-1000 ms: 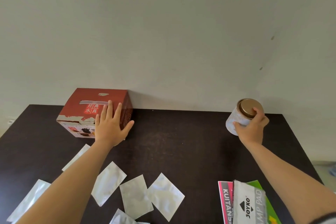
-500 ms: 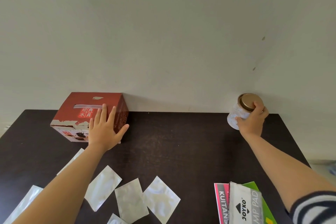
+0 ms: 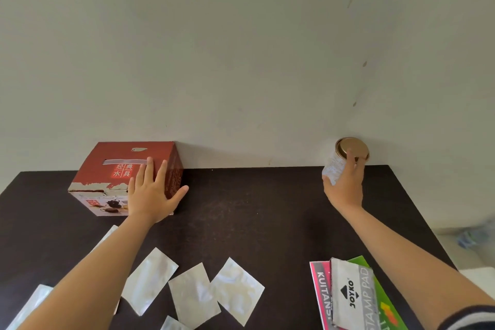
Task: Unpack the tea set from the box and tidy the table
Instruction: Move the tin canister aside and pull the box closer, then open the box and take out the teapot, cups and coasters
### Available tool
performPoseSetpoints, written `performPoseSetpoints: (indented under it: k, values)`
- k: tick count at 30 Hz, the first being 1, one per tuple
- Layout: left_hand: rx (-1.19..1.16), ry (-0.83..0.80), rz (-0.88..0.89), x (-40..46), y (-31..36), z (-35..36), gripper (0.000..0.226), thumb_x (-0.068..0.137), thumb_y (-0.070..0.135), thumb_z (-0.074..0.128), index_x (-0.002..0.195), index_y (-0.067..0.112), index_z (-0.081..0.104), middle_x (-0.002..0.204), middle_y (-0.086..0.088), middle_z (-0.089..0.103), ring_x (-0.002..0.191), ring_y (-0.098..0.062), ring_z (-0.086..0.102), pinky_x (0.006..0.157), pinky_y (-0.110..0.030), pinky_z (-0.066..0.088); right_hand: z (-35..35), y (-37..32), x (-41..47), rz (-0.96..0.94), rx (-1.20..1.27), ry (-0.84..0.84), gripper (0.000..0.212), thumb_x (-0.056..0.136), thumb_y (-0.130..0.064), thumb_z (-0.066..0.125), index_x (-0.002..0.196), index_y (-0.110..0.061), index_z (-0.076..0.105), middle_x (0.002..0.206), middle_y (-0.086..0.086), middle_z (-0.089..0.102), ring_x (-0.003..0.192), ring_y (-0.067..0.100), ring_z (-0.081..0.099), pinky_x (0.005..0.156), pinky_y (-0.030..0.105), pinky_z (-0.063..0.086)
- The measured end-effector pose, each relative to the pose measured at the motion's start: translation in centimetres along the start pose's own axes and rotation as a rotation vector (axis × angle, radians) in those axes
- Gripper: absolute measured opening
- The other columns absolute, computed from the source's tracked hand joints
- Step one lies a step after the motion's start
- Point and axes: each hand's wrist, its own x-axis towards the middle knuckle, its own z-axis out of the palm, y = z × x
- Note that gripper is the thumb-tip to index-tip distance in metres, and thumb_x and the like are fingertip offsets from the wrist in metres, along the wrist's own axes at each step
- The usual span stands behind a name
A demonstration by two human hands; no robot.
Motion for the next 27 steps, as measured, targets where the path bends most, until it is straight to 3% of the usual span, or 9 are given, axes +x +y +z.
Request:
performPoseSetpoints:
  k: [7,9,11,14,18,24,27]
  values:
    - [-0.295,-0.159,-0.052,0.8,-0.2,-2.2,0.075,0.087,0.07,0.023,0.149,0.028,0.021,0.16,-0.004,0.003,0.146,-0.029,0.001,0.116,-0.051,0.004,2.4,-8.5,-8.1,-0.157,-0.025,-0.141,0.075,0.09,-0.025,0.063,0.15,-0.014,0.02,0.16,0.008,0.006,0.147,0.029,0.009,0.115,0.045,0.028]
    - [-0.443,-0.166,-0.035,0.9,-1.1,-3.2,0.066,0.093,0.06,0.033,0.146,0.02,0.033,0.158,-0.007,0.015,0.145,-0.03,0.013,0.117,-0.051,0.013,3.6,-11.9,-10.4,-0.221,0.026,-0.213,0.067,0.093,-0.026,0.059,0.148,-0.012,0.024,0.16,0.006,0.008,0.147,0.025,0.008,0.117,0.038,0.017]
    - [-0.537,-0.134,0.008,0.6,-2.8,-4.0,0.061,0.093,0.052,0.042,0.141,0.015,0.04,0.152,-0.009,0.032,0.139,-0.03,0.03,0.113,-0.052,0.025,4.9,-15.5,-12.3,-0.287,0.09,-0.253,0.061,0.093,-0.025,0.057,0.146,-0.01,0.029,0.159,0.006,0.014,0.147,0.021,0.011,0.115,0.03,0.018]
    - [-0.434,-0.088,0.087,0.2,-6.3,-4.7,0.052,0.092,0.046,0.048,0.136,0.018,0.045,0.142,-0.004,0.046,0.129,-0.027,0.042,0.113,-0.056,0.024,7.2,-20.9,-14.9,-0.345,0.161,-0.302,0.058,0.095,-0.024,0.055,0.145,-0.01,0.031,0.155,0.006,0.025,0.145,0.018,0.019,0.109,0.022,0.022]
    - [-0.296,-0.09,0.117,0.7,-11.5,-5.3,0.051,0.094,0.042,0.047,0.138,0.019,0.042,0.153,-0.006,0.029,0.141,-0.029,0.024,0.115,-0.056,0.009,11.1,-26.7,-17.8,-0.417,0.201,-0.365,0.054,0.094,-0.024,0.055,0.143,-0.013,0.035,0.153,0.004,0.03,0.143,0.017,0.024,0.11,0.026,0.027]
    - [-0.195,-0.292,0.137,2.6,-16.3,-5.3,0.067,0.097,0.05,0.033,0.152,0.024,0.003,0.159,-0.009,-0.011,0.145,-0.031,-0.013,0.115,-0.054,0.001,15.8,-31.6,-20.3,-0.455,0.19,-0.49,0.056,0.093,-0.021,0.057,0.144,-0.015,0.034,0.155,0.003,0.027,0.145,0.014,0.019,0.109,0.025,0.026]
    - [-0.155,-0.329,0.181,2.8,-16.7,-4.6,0.067,0.097,0.053,0.024,0.15,0.028,-0.007,0.157,-0.008,-0.021,0.143,-0.03,-0.022,0.113,-0.056,-0.003,17.2,-32.3,-20.3,-0.443,0.145,-0.52,0.052,0.092,-0.022,0.058,0.141,-0.015,0.04,0.154,0.003,0.03,0.145,0.015,0.016,0.113,0.033,0.028]
